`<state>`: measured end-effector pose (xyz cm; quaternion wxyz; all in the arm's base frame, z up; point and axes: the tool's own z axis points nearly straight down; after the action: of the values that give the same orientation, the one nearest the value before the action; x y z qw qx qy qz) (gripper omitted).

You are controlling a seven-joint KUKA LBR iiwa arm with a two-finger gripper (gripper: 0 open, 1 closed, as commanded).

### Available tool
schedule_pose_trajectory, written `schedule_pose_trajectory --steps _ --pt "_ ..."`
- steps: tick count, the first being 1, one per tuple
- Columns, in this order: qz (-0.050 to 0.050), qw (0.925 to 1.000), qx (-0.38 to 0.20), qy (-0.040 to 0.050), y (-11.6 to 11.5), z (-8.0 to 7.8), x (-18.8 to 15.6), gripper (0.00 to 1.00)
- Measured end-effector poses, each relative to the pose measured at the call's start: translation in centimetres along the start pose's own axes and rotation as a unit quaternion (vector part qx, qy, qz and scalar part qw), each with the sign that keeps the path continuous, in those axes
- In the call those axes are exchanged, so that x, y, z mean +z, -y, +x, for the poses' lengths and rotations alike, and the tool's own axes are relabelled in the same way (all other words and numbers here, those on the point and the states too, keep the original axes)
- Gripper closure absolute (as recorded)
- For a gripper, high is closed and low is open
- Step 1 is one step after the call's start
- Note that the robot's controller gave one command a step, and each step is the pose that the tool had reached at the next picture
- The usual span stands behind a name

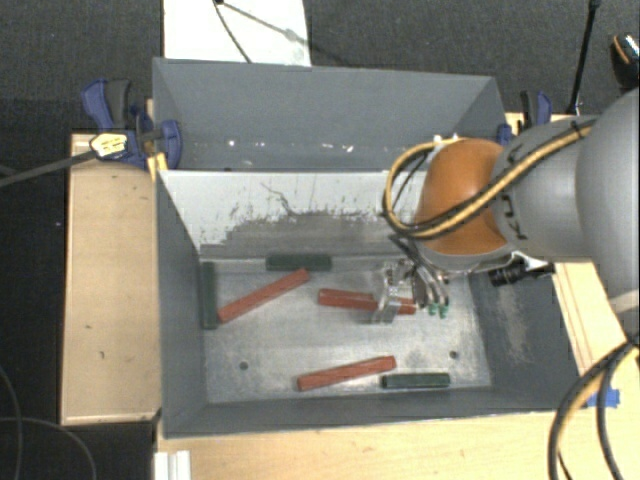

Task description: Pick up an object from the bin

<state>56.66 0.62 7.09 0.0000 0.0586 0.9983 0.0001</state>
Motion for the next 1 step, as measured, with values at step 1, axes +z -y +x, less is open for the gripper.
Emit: schedule_pose_trajectory --steps 1 --pt "0.000 1.0000 -0.001 -0.0001 0.00 0.00 0.02 0.00"
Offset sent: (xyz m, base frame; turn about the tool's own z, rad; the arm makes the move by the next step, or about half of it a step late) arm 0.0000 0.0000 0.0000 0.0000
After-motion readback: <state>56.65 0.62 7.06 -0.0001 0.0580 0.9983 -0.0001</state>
